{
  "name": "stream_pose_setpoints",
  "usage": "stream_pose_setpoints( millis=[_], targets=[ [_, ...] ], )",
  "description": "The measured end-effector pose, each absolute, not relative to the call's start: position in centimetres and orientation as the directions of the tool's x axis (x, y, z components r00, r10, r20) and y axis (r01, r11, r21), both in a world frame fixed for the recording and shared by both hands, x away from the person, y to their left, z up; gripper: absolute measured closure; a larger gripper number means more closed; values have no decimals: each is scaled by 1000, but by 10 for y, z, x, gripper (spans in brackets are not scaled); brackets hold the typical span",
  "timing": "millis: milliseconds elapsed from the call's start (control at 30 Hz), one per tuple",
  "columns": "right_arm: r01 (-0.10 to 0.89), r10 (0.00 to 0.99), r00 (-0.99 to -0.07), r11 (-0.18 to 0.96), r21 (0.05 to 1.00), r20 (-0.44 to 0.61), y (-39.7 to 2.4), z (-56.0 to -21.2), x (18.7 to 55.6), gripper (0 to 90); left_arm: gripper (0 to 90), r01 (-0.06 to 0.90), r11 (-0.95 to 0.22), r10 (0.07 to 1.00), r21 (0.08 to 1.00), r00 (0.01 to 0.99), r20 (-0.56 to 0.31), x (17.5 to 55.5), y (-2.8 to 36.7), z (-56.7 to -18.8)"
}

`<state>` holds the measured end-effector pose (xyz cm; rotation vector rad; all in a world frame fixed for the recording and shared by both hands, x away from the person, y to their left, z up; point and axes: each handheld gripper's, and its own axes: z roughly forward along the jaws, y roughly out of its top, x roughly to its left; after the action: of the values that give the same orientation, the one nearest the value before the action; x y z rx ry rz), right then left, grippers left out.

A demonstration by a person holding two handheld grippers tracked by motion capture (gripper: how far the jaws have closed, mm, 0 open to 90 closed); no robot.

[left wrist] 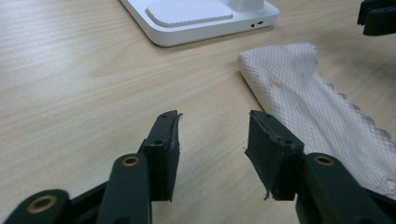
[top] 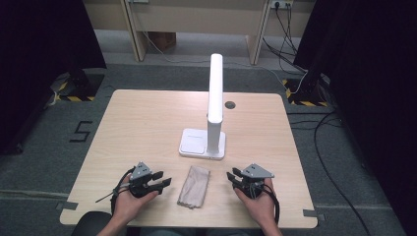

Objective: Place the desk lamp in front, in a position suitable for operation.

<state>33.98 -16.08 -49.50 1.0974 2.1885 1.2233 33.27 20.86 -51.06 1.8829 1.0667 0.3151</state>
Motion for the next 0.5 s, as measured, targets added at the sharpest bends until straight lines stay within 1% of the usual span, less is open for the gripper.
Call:
stream_pose_setpoints(
  millis=[33, 67, 100, 133, 200, 233, 267, 300, 333, 367, 400, 433, 500],
  targets=[
    [439, 791, -611, 308, 844, 29, -161, -495, 340, 694, 534, 543, -206, 773, 814, 601, -205, 338, 209, -510],
    [458, 796, -605, 312, 833, 34, -160, -497, 342, 718, 572, 538, -210, 770, 817, 605, -200, 340, 209, -510],
    [458, 796, -605, 312, 833, 34, -160, -497, 342, 718, 572, 535, -210, 772, 819, 605, -197, 343, 208, -509],
    [477, 798, -601, 316, 820, 42, -158, -499, 346, 738, 605, 532, -219, 769, 818, 610, -191, 352, 208, -506],
    [490, 801, -597, 323, 810, 42, -157, -500, 349, 762, 637, 520, -250, 772, 817, 617, -156, 364, 206, -504],
    [490, 801, -597, 323, 810, 42, -157, -500, 349, 762, 660, 520, -250, 772, 817, 617, -156, 364, 206, -504],
    [506, 804, -593, 325, 799, 49, -153, -501, 354, 794, 691, 516, -277, 772, 810, 622, -133, 374, 205, -502],
    [506, 804, -593, 325, 799, 49, -153, -501, 354, 794, 715, 516, -277, 772, 810, 622, -133, 374, 205, -502],
    [517, 805, -592, 334, 788, 47, -151, -501, 360, 844, 753, 510, -313, 766, 801, 634, -105, 387, 202, -502],
    [517, 805, -592, 334, 788, 47, -151, -501, 360, 844, 808, 510, -313, 766, 801, 634, -105, 387, 202, -502],
    [532, 807, -588, 340, 775, 50, -150, -501, 367, 897, 844, 509, -346, 763, 788, 641, -79, 401, 198, -503],
    [541, 812, -582, 336, 771, 54, -150, -501, 370, 900, 861, 509, -346, 763, 788, 641, -79, 401, 198, -503],
    [547, 816, -575, 333, 768, 55, -150, -501, 374, 900, 867, 513, -357, 768, 781, 637, -67, 416, 195, -504]
  ],
)
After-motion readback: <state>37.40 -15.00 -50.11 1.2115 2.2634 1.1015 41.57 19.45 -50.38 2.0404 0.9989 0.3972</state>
